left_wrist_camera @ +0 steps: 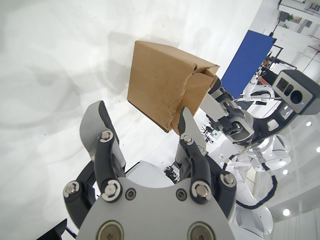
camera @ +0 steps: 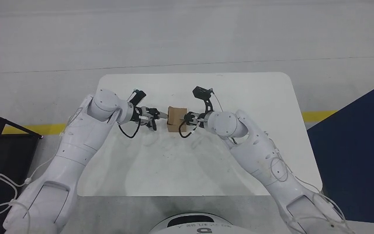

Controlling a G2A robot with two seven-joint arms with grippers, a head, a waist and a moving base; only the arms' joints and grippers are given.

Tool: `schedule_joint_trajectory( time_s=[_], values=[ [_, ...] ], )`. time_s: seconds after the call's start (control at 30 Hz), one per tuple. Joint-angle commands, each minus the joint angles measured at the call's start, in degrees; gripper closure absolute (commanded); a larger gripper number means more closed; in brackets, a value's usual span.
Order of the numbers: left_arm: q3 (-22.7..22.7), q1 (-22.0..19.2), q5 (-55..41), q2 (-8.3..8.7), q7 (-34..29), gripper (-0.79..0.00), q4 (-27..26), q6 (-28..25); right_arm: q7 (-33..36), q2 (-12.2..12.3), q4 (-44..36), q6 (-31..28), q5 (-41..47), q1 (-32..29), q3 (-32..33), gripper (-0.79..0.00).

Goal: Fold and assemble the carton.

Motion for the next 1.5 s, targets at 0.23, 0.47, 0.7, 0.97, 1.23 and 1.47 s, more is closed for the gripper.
schedule_joint_trajectory(
  time_s=[0.23, 0.47, 0.7, 0.97, 1.23, 1.47],
  values=[
    [-2.5, -0.2, 0.9, 1.04, 0.3, -0.733, 0.1, 0.1, -0.2, -0.1, 0.0, 0.3, -0.2, 0.3, 0.0, -0.191],
    [-2.2, -0.3, -0.3, 0.85, 1.6, -0.779, -2.2, -1.2, -0.4, -0.2, 0.0, 0.3, -0.1, 0.3, -0.2, -0.145],
    [2.7, -2.8, 4.7, -0.14, 1.8, -0.751, 1.1, 0.5, -0.7, -0.3, 0.2, 0.4, 0.1, 0.4, 0.0, -0.117],
    [4.8, -4.7, 5.3, -1.04, 2.5, -0.699, 3.9, 0.4, -0.6, -0.3, 0.4, 0.5, 0.3, 0.4, 0.4, -0.074],
    [5.1, -5.8, 3.9, -1.54, 2.5, -0.665, 5.0, -0.7, -0.5, -0.4, 0.5, 0.2, 0.0, 0.6, -0.1, -0.052],
    [5.7, -6.8, 3.2, -1.98, 2.1, -0.64, 5.8, -1.3, -0.4, -0.5, 0.6, 0.1, -0.1, 0.9, -0.3, -0.009]
  ],
)
